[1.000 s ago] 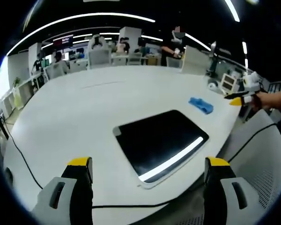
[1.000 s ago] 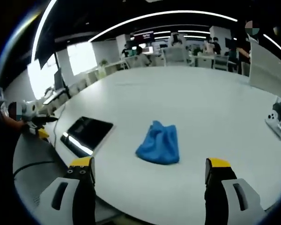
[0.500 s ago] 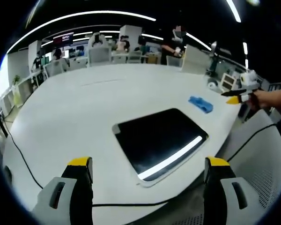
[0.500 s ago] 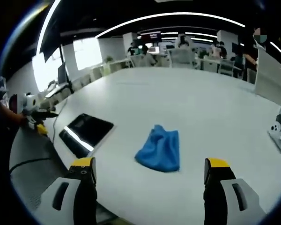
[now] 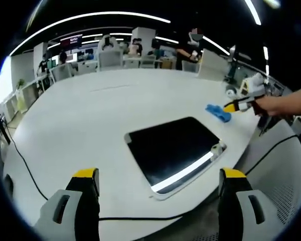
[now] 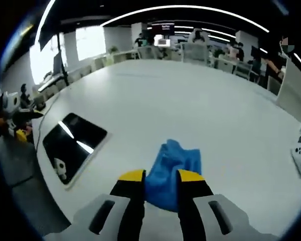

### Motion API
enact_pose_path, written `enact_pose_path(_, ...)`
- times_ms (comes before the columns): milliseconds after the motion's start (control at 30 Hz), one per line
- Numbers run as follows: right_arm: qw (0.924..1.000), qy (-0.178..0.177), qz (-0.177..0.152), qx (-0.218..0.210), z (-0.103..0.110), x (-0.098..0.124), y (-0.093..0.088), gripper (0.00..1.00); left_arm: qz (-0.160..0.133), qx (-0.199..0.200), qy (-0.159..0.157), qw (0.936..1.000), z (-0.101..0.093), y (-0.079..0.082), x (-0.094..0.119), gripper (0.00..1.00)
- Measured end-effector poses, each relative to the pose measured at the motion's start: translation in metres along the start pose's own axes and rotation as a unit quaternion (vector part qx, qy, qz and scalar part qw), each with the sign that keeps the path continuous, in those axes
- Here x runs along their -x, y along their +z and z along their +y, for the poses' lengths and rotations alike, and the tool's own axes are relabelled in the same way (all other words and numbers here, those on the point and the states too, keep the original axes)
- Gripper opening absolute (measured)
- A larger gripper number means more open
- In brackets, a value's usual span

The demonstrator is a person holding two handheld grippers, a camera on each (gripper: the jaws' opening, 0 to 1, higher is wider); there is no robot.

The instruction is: Wipe the mirror surface with the cleaning cloth until all visible marks leave the cleaned area.

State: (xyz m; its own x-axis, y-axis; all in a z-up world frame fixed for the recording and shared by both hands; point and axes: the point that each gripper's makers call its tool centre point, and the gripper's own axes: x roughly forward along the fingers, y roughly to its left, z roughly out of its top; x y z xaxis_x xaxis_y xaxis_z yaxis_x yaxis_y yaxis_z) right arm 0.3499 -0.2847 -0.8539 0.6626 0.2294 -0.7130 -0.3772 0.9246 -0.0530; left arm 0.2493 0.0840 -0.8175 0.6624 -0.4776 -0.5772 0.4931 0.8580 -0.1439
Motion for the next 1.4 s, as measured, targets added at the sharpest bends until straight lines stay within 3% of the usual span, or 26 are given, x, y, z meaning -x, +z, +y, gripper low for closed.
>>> enact_pose_path(100, 0.9994, -0.013, 0.005, -0.032, -0.011, -0.013, 0.001, 0.19, -0.001, 0.002, 0.002, 1.0, 0.001, 0.0, 0.0, 1.0)
enact_pose_path(200, 0.9988, -0.024, 0.043, -0.007, -0.016, -0.024, -0.017, 0.12, -0.003, 0.006, 0.006, 1.0, 0.002, 0.0, 0.0, 1.0)
enact_pose_path(233, 0.9995, -0.026, 0.003, -0.015, -0.018, -0.025, -0.005, 0.12, -0.003, 0.008, 0.006, 0.9999, 0.003, 0.0, 0.0, 1.0)
enact_pose_path(267, 0.999, -0.026, 0.01, -0.035, -0.017, -0.025, -0.006, 0.12, -0.003, 0.009, 0.006, 0.9999, 0.003, 0.0, 0.0, 1.0)
enact_pose_path(333, 0.9988, -0.042, 0.016, -0.019, -0.02, -0.021, 0.0, 0.13, -0.003, 0.007, 0.007, 0.9999, 0.003, 0.0, 0.001, 1.0)
enact_pose_path(367, 0.9985, -0.054, 0.004, -0.007, -0.025, -0.019, 0.007, 0.16, -0.002, 0.008, 0.006, 1.0, 0.003, -0.001, 0.001, 1.0)
enact_pose_path(433, 0.9983, -0.048, -0.001, -0.032, -0.024, -0.019, 0.01, 0.23, 0.001, 0.009, 0.005, 0.9999, 0.003, -0.002, 0.0, 1.0)
enact_pose_path(500, 0.9964, -0.047, 0.043, -0.057, -0.025, -0.021, -0.01, 0.21, 0.006, 0.007, 0.005, 0.9999, 0.003, -0.004, 0.0, 1.0)
enact_pose_path(533, 0.9964, -0.036, 0.044, -0.063, -0.02, -0.021, -0.014, 0.18, 0.006, 0.008, 0.006, 0.9999, 0.003, -0.004, 0.0, 1.0)
enact_pose_path(567, 0.9972, -0.033, 0.023, -0.063, -0.018, -0.02, -0.008, 0.16, 0.007, 0.01, 0.008, 0.9999, 0.004, -0.005, 0.001, 1.0)
enact_pose_path(633, 0.9987, -0.032, 0.026, -0.03, -0.014, -0.014, -0.004, 0.1, 0.007, 0.011, 0.011, 0.9999, 0.006, -0.006, 0.001, 1.0)
enact_pose_path(667, 0.9991, -0.039, 0.011, -0.012, -0.015, -0.013, 0.004, 0.07, 0.006, 0.013, 0.011, 0.9998, 0.006, -0.005, 0.001, 1.0)
enact_pose_path(700, 0.9992, -0.035, 0.005, -0.018, -0.013, -0.013, 0.007, 0.05, 0.004, 0.012, 0.008, 0.9999, 0.006, -0.005, 0.0, 1.0)
enact_pose_path(833, 0.9985, -0.032, 0.041, -0.015, -0.015, -0.03, -0.006, 0.06, 0.002, -0.001, -0.01, 0.9999, -0.002, -0.003, -0.001, 1.0)
enact_pose_path(867, 0.999, -0.034, 0.023, -0.019, -0.014, -0.03, 0.0, 0.06, 0.008, -0.004, -0.01, 0.9999, -0.001, -0.005, -0.002, 1.0)
enact_pose_path(967, 0.9986, -0.042, 0.027, -0.015, -0.014, -0.03, -0.001, 0.02, 0.012, -0.009, -0.019, 0.9997, -0.005, -0.006, -0.003, 1.0)
enact_pose_path(1033, 0.9982, -0.045, 0.026, -0.03, -0.013, -0.028, 0.0, 0.0, 0.009, -0.011, -0.017, 0.9998, -0.004, -0.005, -0.003, 1.0)
enact_pose_path(1067, 0.9969, -0.039, 0.029, -0.062, -0.011, -0.027, -0.002, 0.0, 0.007, -0.007, -0.012, 0.9999, -0.002, -0.005, -0.003, 1.0)
enact_pose_path(1133, 0.987, 0.0, 0.064, -0.148, 0.006, -0.018, -0.009, 0.0, 0.008, -0.001, -0.008, 0.9999, 0.0, -0.006, -0.001, 1.0)
enact_pose_path(1200, 0.9926, 0.004, 0.073, -0.096, 0.012, -0.015, -0.013, 0.0, 0.012, 0.007, -0.013, 0.9998, -0.002, -0.008, -0.001, 1.0)
enact_pose_path(1267, 0.9924, 0.003, 0.066, -0.104, 0.015, -0.012, -0.012, 0.0, 0.008, 0.0, -0.013, 0.9999, -0.003, -0.007, 0.0, 1.0)
enact_pose_path(1333, 0.9856, 0.006, 0.065, -0.156, 0.017, -0.009, -0.006, 0.0, 0.012, -0.001, -0.01, 0.9999, -0.002, -0.007, 0.0, 1.0)
enact_pose_path(1400, 0.9871, 0.003, 0.048, -0.152, 0.014, -0.004, 0.011, 0.0, 0.014, -0.001, -0.011, 0.9998, -0.002, -0.007, -0.001, 1.0)
